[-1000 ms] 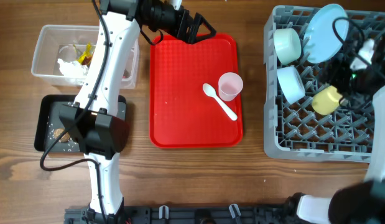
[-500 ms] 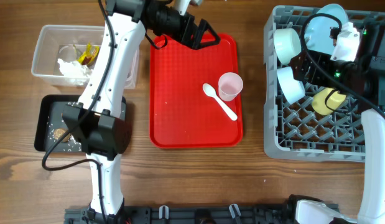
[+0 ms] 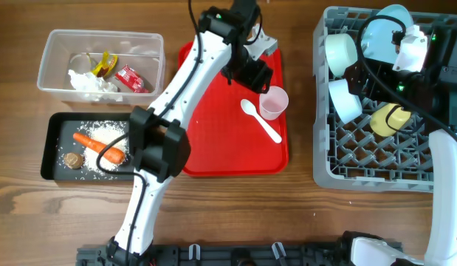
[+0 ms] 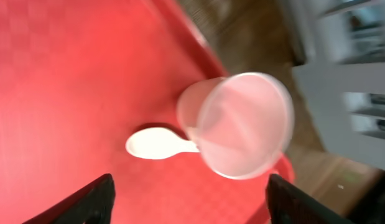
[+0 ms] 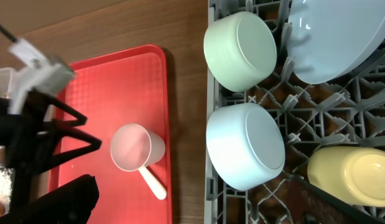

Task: Sort waste into correct bins and load items into the dishwasher rack
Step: 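Grasp the pink cup on the red tray with the left gripper, lift, then pass the pink cup from the left gripper to the right gripper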

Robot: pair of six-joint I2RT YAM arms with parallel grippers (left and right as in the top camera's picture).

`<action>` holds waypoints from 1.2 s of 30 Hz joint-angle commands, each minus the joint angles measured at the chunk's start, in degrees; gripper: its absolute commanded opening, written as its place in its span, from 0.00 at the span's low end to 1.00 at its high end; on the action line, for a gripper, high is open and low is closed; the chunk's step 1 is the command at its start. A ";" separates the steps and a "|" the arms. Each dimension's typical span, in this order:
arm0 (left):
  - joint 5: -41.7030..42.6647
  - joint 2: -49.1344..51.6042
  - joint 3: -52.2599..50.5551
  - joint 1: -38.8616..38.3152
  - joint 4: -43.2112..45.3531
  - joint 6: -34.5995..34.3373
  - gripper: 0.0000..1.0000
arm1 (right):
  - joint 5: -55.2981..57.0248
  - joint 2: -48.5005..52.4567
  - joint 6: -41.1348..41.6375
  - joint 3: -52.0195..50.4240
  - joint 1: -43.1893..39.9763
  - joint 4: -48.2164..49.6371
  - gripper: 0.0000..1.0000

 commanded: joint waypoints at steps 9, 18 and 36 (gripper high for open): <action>-2.95 9.77 0.17 -0.70 2.10 -4.15 0.68 | -0.94 0.22 -1.22 0.39 0.26 0.17 1.00; -2.97 9.20 0.20 -1.68 3.08 -5.86 0.04 | -0.96 0.46 -0.52 0.39 0.26 0.24 1.00; 56.33 -4.61 0.17 16.37 -0.66 -4.70 0.04 | -39.01 11.17 -4.44 0.33 0.39 6.27 0.99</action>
